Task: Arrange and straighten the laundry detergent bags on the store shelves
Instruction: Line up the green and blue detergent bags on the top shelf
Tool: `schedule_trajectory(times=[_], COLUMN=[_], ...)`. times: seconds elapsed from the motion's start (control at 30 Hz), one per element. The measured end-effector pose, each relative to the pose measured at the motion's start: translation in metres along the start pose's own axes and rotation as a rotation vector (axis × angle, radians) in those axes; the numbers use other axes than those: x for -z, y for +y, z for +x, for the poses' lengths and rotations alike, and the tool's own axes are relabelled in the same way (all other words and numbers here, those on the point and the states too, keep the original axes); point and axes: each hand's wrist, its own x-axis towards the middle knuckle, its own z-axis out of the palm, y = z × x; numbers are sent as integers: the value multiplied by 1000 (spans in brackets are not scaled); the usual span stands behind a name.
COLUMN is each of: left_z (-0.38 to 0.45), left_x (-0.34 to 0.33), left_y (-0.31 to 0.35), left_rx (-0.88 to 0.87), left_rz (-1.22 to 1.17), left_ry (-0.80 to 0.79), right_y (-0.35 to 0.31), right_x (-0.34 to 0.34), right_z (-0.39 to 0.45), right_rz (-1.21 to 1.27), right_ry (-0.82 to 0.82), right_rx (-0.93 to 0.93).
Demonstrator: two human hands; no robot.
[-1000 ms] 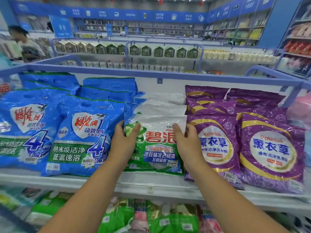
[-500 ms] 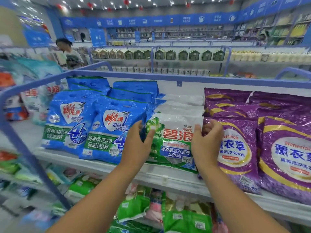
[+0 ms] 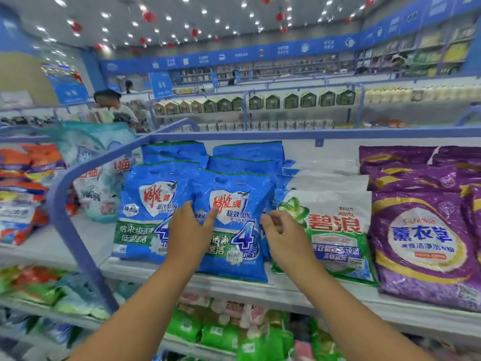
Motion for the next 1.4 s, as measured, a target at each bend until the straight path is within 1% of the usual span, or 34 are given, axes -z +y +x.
schedule_trajectory(times=[0.07, 0.17, 0.2, 0.27, 0.33, 0.37, 0.4, 0.47, 0.5, 0.53, 0.6, 0.67, 0.7, 0.77, 0.83, 0.9, 0.97, 1.03, 1.07, 1.13, 1.17, 1.2, 1.23, 1.3, 1.33, 1.4], left_z=[13, 23, 24, 23, 21, 22, 23, 28, 31, 33, 37, 40, 42, 43, 43, 42, 37, 30, 31, 36, 39, 42, 45, 46, 47, 53], left_x=[-1, -5, -7, -9, -12, -14, -16, -22, -25, -29, -32, -35, -36, -37, -34, -29, -18, 1, 11, 32, 43, 51, 58, 65, 65, 61], left_y=[-7, -18, -20, -21, -17, -14, -12, -12, -15, -20, -28, -32, -32, -29, -26, -28, -37, -56, -69, -99, -113, -125, -134, -148, -153, -162], left_rx=[-44, -93, -107, -101, -86, -90, -105, -191, -268, -358, -502, -543, -538, -523, -510, -517, -562, -555, -538, -487, -456, -429, -405, -373, -362, -352], left_rz=[58, 66, 44, -28, -118, -165, -211, -279, -313, -341, -340, -238, -182, -108, -68, -1, 159, 270, 295, 298, 291, 288, 296, 341, 374, 390], left_ry=[-13, -14, -17, -26, -14, -1, 14, 34, 23, -12, -147, -242, -252, -246, -245, -241, -138, -16, 34, 91, 98, 85, 54, -22, -52, -108], right_y=[-12, -18, -19, -17, -20, -22, -26, -29, -30, -28, -26, -23, -23, -19, -16, -16, -17, -20, -21, -25, -28, -34, -43, -55, -57, -54], right_x=[-26, -62, -72, -86, -88, -86, -82, -78, -78, -79, -83, -85, -87, -90, -93, -94, -92, -94, -97, -113, -125, -139, -152, -180, -192, -209], right_z=[14, 34, 41, 51, 57, 60, 62, 65, 65, 64, 58, 48, 43, 36, 31, 29, 29, 28, 27, 19, 15, 11, 7, 5, 7, 15], right_rz=[-20, -61, -41, 89, 240, 234, 168, 43, 32, 39, 48, -27, -129, -365, -465, -489, -512, -549, -572, -620, -610, -556, -469, -311, -316, -522], right_ry=[61, 225, 270, 360, 499, 576, 643, 699, 701, 698, 707, 694, 660, 526, 429, 396, 392, 412, 429, 441, 417, 351, 245, 28, -28, -24], right_rx=[-75, -150, -195, -259, -221, -159, -91, -29, -26, -45, -79, -71, -73, -52, -42, -57, -51, -46, -19, 123, 211, 291, 349, 383, 387, 396])
